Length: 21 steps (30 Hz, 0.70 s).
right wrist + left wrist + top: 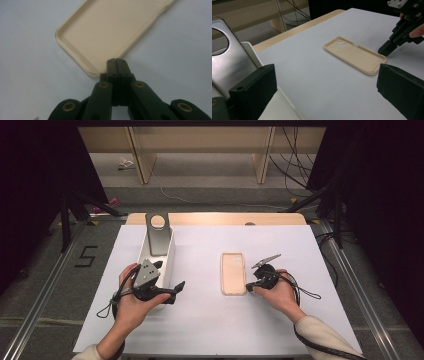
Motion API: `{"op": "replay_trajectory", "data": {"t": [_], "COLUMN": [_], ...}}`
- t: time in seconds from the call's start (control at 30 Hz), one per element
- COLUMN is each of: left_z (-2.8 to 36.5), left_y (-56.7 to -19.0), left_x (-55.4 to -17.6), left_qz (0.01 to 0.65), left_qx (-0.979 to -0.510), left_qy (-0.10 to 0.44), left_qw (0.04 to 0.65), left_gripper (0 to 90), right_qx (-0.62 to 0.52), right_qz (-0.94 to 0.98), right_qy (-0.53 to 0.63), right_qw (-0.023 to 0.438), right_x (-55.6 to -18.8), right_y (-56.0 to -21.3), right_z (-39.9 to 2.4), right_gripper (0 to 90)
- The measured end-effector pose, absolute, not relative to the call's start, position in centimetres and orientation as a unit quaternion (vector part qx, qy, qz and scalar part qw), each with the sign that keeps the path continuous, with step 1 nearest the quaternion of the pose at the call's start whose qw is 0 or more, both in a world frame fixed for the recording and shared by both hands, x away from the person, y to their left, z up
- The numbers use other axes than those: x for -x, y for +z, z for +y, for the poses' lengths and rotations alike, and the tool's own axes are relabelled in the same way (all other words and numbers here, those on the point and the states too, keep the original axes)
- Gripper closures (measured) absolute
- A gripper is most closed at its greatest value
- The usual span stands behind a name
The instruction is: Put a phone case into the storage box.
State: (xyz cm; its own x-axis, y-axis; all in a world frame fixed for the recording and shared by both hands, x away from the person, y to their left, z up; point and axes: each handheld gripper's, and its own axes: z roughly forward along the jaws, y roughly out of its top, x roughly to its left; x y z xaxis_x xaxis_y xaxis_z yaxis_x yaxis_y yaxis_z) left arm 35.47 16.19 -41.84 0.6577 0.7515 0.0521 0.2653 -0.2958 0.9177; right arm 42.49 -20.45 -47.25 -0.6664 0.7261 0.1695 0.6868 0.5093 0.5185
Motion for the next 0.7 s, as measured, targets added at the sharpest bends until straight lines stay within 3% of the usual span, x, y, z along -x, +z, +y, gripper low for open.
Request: {"op": "replay_trajectory", "data": {"t": [0.33,0.47,0.6,0.7], "left_z": [16.2,16.2,16.2,16.2], "left_y": [-41.8,-41.9,-41.9,-41.9], "left_x": [-35.4,-35.5,-35.5,-35.5], "left_qz": [0.328,0.325,0.325,0.324], "left_qx": [-0.767,-0.771,-0.771,-0.771], "left_qy": [0.249,0.251,0.249,0.251], "left_qw": [0.492,0.488,0.487,0.486], "left_gripper": [2.1,2.2,2.2,2.4], "right_qx": [-0.389,-0.372,-0.341,-0.314], "right_qz": [0.873,0.880,0.892,0.900], "right_qy": [0.291,0.290,0.285,0.287], "right_qw": [0.034,0.062,0.087,0.100], "right_x": [-42.4,-42.5,-42.6,-42.6], "right_y": [-47.0,-46.1,-45.1,-44.7], "right_z": [-20.3,-20.7,-20.7,-20.5], "right_gripper": [89.3,77.2,54.9,43.6]}}
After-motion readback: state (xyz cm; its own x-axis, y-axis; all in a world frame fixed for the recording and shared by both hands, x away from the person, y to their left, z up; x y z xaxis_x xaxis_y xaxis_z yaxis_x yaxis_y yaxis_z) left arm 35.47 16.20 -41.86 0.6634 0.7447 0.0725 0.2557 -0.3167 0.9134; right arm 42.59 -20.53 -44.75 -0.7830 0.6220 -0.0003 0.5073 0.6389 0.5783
